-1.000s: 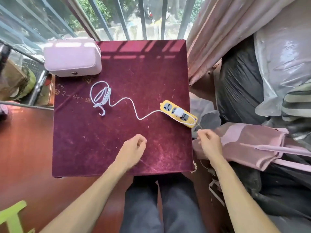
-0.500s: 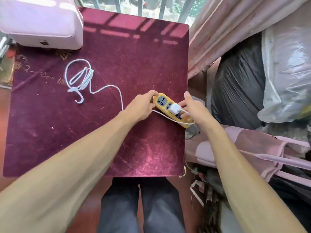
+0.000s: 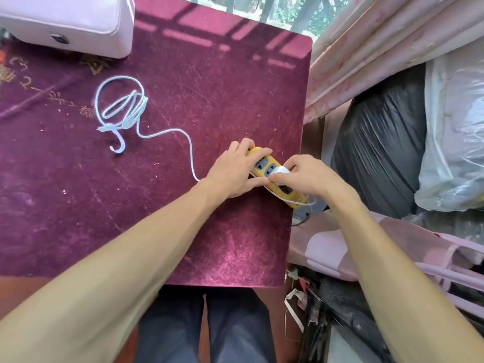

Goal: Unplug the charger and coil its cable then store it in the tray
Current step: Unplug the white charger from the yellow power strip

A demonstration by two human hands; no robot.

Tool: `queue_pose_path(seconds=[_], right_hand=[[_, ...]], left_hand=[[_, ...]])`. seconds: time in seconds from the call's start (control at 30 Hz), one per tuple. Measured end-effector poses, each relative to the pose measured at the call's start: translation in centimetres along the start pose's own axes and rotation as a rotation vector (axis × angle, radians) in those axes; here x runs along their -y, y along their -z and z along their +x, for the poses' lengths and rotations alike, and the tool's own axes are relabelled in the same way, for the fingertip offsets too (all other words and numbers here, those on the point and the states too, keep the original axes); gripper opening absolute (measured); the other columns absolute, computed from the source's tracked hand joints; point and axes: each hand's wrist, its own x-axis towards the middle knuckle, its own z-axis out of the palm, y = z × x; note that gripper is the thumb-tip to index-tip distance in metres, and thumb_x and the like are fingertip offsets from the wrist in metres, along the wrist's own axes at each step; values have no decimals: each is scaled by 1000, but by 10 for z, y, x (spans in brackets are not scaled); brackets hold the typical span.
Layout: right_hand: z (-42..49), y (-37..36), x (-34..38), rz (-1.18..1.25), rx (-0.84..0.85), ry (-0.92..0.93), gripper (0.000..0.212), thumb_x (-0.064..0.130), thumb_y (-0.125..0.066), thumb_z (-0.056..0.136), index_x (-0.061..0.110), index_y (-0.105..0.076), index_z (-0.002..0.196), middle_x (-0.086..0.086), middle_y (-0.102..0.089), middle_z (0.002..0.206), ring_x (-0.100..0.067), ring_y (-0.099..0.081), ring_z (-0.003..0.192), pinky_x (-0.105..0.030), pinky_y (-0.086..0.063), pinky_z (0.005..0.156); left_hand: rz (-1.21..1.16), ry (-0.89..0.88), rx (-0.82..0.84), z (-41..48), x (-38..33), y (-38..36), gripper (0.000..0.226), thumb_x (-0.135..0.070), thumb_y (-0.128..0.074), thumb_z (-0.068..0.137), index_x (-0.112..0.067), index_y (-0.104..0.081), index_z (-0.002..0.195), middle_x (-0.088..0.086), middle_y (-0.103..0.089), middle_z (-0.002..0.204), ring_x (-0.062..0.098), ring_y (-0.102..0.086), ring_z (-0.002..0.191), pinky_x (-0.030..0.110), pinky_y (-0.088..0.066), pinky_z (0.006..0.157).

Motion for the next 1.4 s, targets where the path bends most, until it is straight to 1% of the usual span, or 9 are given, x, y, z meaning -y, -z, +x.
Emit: queue_pose_path(seconds=[0.1,0.17,0.27,0.37,0.5,0.63,0.77,1.1,1.4], right_hand=[[1,-2,9,-202,-12,0,54,70,-70,78,24,-64,106,5,-69,96,-21,-68,90,-43,-55,74],[1,-9,16,-424,-95,40,58,70,-66,83,21,-59,113,2,-63,99,-26,-65,95,-39,-42,70],[3,-24,23,-683,-267,139,59,62,-62,90,12,-59,123,-8,-71,114,-32,-71,107,-37,-34,72],[5,-31,28,-807,-327,175,60,62,-59,95,9,-60,123,-7,-75,118,-30,-74,106,-34,-32,71],[11,-33,28,-886,-306,188,65,65,-56,97,7,-61,127,-6,-74,119,-28,-74,106,-34,-32,70],[15,-34,30,-999,-265,229,59,63,-50,101,14,-67,130,-5,-73,121,-26,-73,108,-35,-34,68],[19,-30,30,-1045,-230,282,61,62,-50,100,13,-66,131,-7,-73,119,-28,-73,106,-35,-37,67],[21,-19,31,-1118,-154,301,67,67,-42,102,12,-65,132,-8,-72,126,-30,-71,115,-38,-41,73],[15,-19,38,-1166,-147,271,55,56,-41,106,14,-65,133,-5,-73,126,-28,-71,114,-36,-40,72]], left_hand=[[-84,1,-54,-4,7,-10,72,-66,-62,85,-39,-44,149,4,-44,138,24,-46,110,43,-46,98],[-169,6,-66,-4,10,-14,71,-64,-65,83,-41,-46,148,3,-43,138,24,-44,110,42,-42,100],[-237,7,-65,-2,13,-15,67,-61,-66,84,-45,-46,147,1,-41,138,23,-41,111,38,-35,101],[-272,11,-56,-2,15,-14,64,-58,-66,85,-45,-47,145,-1,-41,137,23,-41,112,39,-35,103],[-299,20,-71,-4,16,-15,61,-56,-68,85,-43,-50,142,-2,-42,136,22,-41,111,40,-37,105],[-327,24,-73,-4,16,-15,60,-55,-69,85,-45,-51,141,-3,-41,137,20,-39,111,39,-35,105],[-325,23,-69,-4,15,-15,60,-54,-69,85,-46,-51,142,-3,-41,137,19,-38,110,39,-34,107],[-299,23,-90,-3,15,-19,63,-59,-67,84,-47,-49,143,-3,-42,137,22,-41,112,41,-35,107],[-273,31,-95,-5,13,-19,65,-59,-67,85,-47,-46,146,-3,-41,139,23,-41,116,42,-34,107]])
